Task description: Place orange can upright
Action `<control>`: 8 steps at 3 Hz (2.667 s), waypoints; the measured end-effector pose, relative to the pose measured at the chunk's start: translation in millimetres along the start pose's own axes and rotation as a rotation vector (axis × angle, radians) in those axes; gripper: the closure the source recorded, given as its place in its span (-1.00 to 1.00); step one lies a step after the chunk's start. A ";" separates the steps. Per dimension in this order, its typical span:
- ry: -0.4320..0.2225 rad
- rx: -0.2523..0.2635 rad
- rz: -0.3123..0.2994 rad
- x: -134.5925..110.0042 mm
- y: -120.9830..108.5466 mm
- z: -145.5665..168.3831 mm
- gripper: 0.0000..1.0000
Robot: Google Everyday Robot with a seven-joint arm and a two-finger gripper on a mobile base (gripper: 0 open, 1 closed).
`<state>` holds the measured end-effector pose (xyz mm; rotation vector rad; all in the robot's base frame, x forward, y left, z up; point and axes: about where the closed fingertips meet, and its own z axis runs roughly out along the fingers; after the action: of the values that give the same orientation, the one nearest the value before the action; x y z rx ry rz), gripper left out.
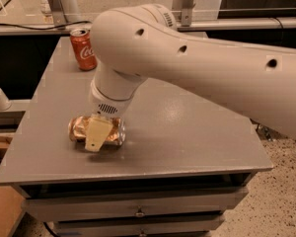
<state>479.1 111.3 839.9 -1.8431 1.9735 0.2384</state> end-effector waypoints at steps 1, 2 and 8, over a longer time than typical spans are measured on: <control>0.016 -0.003 0.005 2.3 -0.7 0.1 -0.05; 0.026 -0.006 0.018 -1.0 -2.3 -2.0 0.42; -0.881 0.068 0.291 -0.2 -44.3 -76.4 1.00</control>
Offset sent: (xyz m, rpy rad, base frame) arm 0.0057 0.0032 0.0034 -0.0312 0.0358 -0.0358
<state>508.1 75.9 915.4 -1.0877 1.5486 0.8830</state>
